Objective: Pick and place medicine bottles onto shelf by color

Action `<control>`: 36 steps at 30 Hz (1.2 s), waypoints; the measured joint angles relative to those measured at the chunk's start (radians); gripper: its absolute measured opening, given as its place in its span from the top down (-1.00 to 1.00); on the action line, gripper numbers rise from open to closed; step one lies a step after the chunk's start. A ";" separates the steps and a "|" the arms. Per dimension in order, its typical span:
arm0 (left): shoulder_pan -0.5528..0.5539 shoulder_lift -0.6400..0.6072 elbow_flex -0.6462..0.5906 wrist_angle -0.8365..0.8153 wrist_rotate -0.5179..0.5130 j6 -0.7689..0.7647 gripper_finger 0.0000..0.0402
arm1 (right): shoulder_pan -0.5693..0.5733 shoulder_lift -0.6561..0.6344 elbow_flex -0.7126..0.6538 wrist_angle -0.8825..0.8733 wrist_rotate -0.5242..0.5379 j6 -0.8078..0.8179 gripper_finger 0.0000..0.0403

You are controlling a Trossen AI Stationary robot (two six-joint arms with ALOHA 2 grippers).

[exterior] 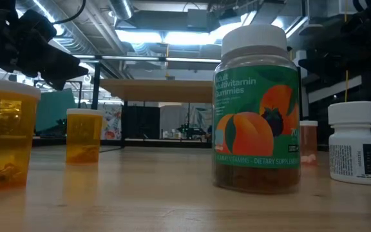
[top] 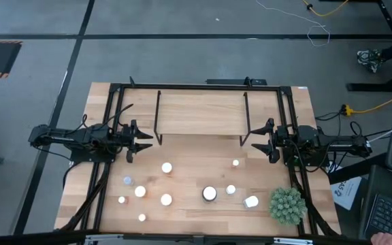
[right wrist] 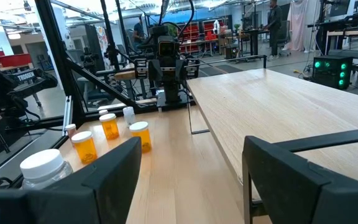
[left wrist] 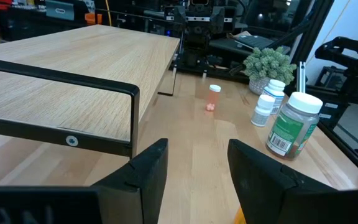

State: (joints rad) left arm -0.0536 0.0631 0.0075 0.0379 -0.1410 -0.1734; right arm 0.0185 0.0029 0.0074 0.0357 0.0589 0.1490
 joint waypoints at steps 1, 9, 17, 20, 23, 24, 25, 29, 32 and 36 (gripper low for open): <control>0.000 0.000 0.000 0.000 0.000 0.000 0.19 | 0.000 0.000 0.000 0.000 0.000 0.000 -0.42; 0.000 0.000 0.000 0.000 0.000 0.000 0.19 | 0.000 0.000 0.000 0.000 0.000 0.000 -0.42; 0.000 0.000 0.000 0.000 0.000 0.000 0.19 | 0.000 0.000 0.000 0.000 0.000 0.000 -0.42; 0.000 0.000 0.000 0.001 0.000 0.000 0.19 | 0.000 0.000 0.000 0.000 0.000 0.000 -0.42; 0.000 0.000 0.000 0.005 0.000 0.000 0.19 | 0.000 0.000 0.000 0.000 0.000 0.000 -0.42; 0.000 0.000 0.000 0.010 0.000 -0.002 0.19 | 0.000 0.000 0.000 0.000 0.000 0.000 -0.42; 0.000 0.000 0.000 0.017 0.000 -0.003 0.19 | 0.000 0.000 0.000 0.000 0.000 0.000 -0.42; 0.000 0.000 0.000 0.021 0.000 -0.006 0.19 | 0.000 0.000 0.000 0.000 0.000 0.000 -0.42; 0.000 0.000 0.000 0.019 0.019 -0.160 0.19 | 0.000 0.000 0.000 0.000 0.000 0.000 -0.42; 0.000 0.003 0.000 0.000 0.000 -0.261 0.19 | 0.000 0.000 0.000 0.000 0.000 0.000 -0.42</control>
State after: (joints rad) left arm -0.0536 0.0664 0.0076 0.0382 -0.1407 -0.4343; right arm 0.0184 0.0025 0.0071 0.0357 0.0586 0.1490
